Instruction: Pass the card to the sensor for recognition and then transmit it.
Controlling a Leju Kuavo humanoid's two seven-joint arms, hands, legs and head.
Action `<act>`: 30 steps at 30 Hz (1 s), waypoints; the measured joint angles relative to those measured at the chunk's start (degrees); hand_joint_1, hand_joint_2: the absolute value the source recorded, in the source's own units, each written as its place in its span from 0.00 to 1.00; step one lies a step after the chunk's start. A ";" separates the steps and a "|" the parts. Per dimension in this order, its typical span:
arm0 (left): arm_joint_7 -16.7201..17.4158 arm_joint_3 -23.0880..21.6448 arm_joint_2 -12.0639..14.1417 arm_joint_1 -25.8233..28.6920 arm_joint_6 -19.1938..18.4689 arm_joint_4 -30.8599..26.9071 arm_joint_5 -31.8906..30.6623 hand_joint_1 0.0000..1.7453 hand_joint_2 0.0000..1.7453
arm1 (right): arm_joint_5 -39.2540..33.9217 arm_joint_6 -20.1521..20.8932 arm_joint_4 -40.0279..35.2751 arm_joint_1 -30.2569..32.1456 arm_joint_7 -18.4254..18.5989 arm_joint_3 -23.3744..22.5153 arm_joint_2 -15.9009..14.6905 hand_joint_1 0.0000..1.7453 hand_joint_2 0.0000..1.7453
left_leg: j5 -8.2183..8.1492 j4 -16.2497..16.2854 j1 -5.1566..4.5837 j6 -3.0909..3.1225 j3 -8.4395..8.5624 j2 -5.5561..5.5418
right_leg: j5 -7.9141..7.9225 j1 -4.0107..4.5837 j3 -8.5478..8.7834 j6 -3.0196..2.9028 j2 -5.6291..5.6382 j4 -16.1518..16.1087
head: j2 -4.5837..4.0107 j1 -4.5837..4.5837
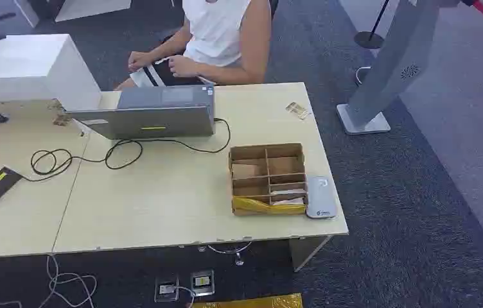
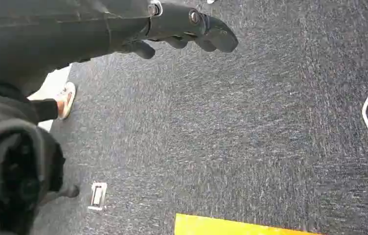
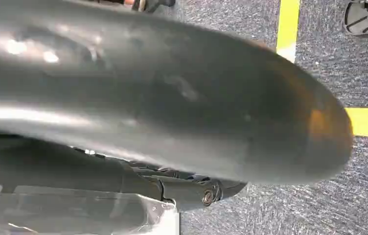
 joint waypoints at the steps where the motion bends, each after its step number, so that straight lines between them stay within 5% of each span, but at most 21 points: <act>1: 0.00 -0.09 0.02 0.00 -0.02 0.00 0.00 0.00 0.00 | -0.15 -0.07 0.00 0.00 0.00 0.00 -0.02 0.00 0.00 | 0.00 0.00 0.00 0.00 0.00 0.00 | 0.00 0.00 0.00 0.00 0.00 0.00 | 0.00 0.00; 30: -0.07 -1.11 0.31 0.01 -0.02 0.33 0.42 0.00 0.00 | -0.98 -0.15 0.00 0.05 0.04 0.22 0.00 0.00 0.00 | 0.00 0.00 0.00 0.00 0.00 0.00 | 0.00 0.00 0.00 0.00 0.00 0.00 | 0.00 -0.02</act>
